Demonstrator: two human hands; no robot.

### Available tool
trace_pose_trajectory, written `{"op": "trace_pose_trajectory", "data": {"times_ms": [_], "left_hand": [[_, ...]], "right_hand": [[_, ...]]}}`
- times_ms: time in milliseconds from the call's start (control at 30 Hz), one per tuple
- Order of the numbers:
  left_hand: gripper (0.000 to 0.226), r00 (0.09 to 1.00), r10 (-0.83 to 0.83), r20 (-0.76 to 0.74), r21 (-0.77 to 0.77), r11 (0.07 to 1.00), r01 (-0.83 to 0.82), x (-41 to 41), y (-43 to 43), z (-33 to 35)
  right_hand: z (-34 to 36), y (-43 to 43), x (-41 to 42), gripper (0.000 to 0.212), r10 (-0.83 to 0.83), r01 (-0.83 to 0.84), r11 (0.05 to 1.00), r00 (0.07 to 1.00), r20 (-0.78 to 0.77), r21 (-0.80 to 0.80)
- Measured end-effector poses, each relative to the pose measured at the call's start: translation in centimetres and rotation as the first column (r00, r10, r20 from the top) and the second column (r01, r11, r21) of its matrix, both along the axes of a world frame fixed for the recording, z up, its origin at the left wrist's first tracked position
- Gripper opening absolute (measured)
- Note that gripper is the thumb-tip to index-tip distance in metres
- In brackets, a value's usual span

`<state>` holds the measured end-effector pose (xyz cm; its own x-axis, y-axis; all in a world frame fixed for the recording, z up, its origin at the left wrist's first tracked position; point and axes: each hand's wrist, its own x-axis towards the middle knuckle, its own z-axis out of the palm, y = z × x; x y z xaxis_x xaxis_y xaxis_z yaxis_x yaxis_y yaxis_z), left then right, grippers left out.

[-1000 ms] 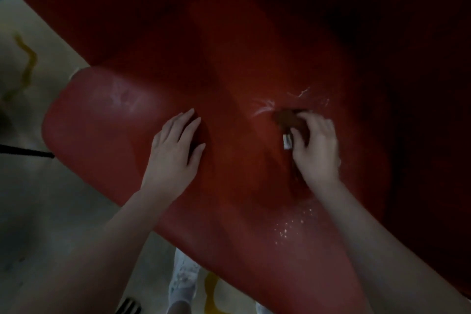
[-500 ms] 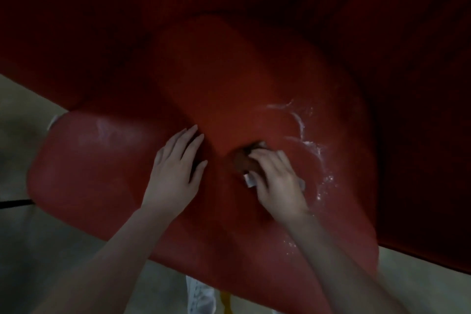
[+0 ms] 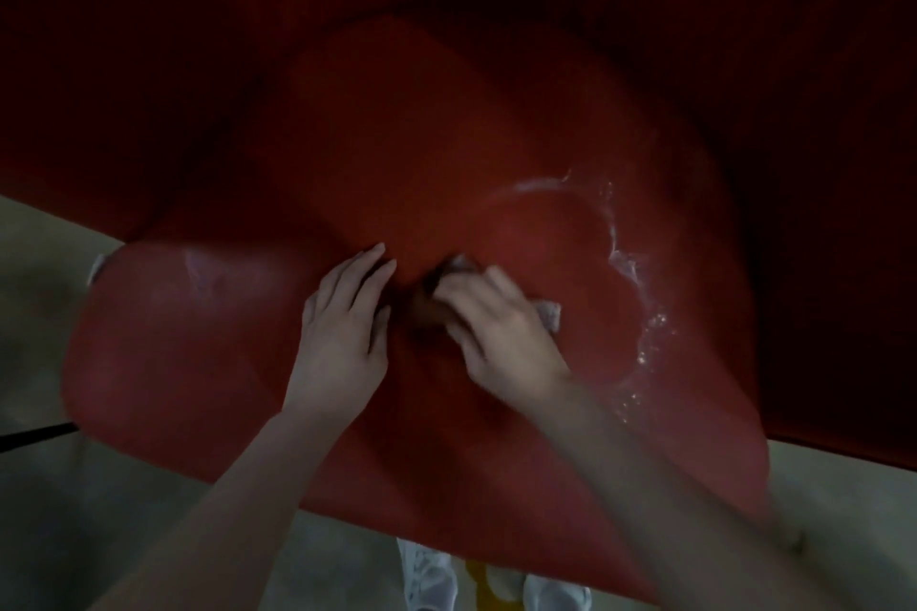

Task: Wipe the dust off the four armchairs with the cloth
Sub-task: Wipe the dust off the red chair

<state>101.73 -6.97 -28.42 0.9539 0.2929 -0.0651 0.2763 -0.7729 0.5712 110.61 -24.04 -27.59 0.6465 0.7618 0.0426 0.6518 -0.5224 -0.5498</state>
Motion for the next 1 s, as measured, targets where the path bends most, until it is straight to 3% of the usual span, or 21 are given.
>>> {"op": "trace_pose_trajectory", "data": {"times_ms": [67,133,200,300,367,467,533,600,700,800,867,1000], "left_hand": [[0.047,0.999,-0.031,-0.013,0.005,0.999,0.031,0.0,0.3,-0.1],[0.048,0.999,-0.042,-0.022,0.010,0.999,0.042,-0.1,0.4,0.1],[0.047,0.999,-0.034,-0.033,0.018,0.999,0.035,-0.1,0.3,0.2],[0.046,1.000,-0.011,-0.029,0.037,0.999,0.012,0.0,-0.2,0.2],[0.045,1.000,0.014,-0.019,0.052,0.999,-0.013,0.1,-0.7,0.2],[0.043,0.998,0.055,-0.007,0.069,0.996,-0.054,0.5,-1.3,0.4],[0.042,0.997,0.072,-0.006,0.065,0.995,-0.071,0.8,-1.5,0.3],[0.042,0.997,0.076,-0.006,0.067,0.995,-0.075,0.8,-1.4,0.2],[0.043,0.998,0.062,-0.008,0.081,0.995,-0.061,0.7,-1.3,0.2],[0.044,0.998,0.057,-0.004,0.102,0.993,-0.056,0.7,-1.2,0.2],[0.044,0.999,0.053,0.007,0.102,0.993,-0.054,1.1,-1.1,0.3],[0.045,0.997,0.080,0.010,0.089,0.993,-0.081,2.6,-0.5,0.5]], "right_hand": [[0.0,-2.7,-1.6,0.033,0.145,-0.145,0.989,0.989,-0.013,-0.028],[0.0,-4.5,-1.3,0.029,0.124,-0.124,0.991,0.992,-0.008,-0.040],[0.0,-4.6,0.0,0.027,-0.099,0.098,0.995,0.995,-0.023,-0.018],[-0.1,-2.9,0.6,0.026,-0.396,0.396,0.918,0.918,-0.019,-0.003],[0.0,-2.6,-0.2,0.028,-0.352,0.352,0.936,0.936,-0.019,-0.003],[0.6,-5.0,-0.6,0.034,-0.150,0.149,0.988,0.988,-0.022,-0.036],[0.4,-7.2,0.7,0.031,-0.208,0.208,0.977,0.978,0.010,-0.047],[-0.1,-8.9,2.8,0.028,-0.417,0.419,0.908,0.907,0.054,-0.026],[-0.8,-10.0,7.6,0.027,-0.714,0.717,0.697,0.693,0.095,0.006],[-0.6,-8.7,12.4,0.033,-0.839,0.839,0.543,0.543,0.032,-0.015],[-0.7,-6.4,14.2,0.032,-0.797,0.798,0.602,0.603,0.038,-0.022],[-1.0,-1.2,12.3,0.027,-0.478,0.478,0.878,0.876,0.063,0.020]]}}
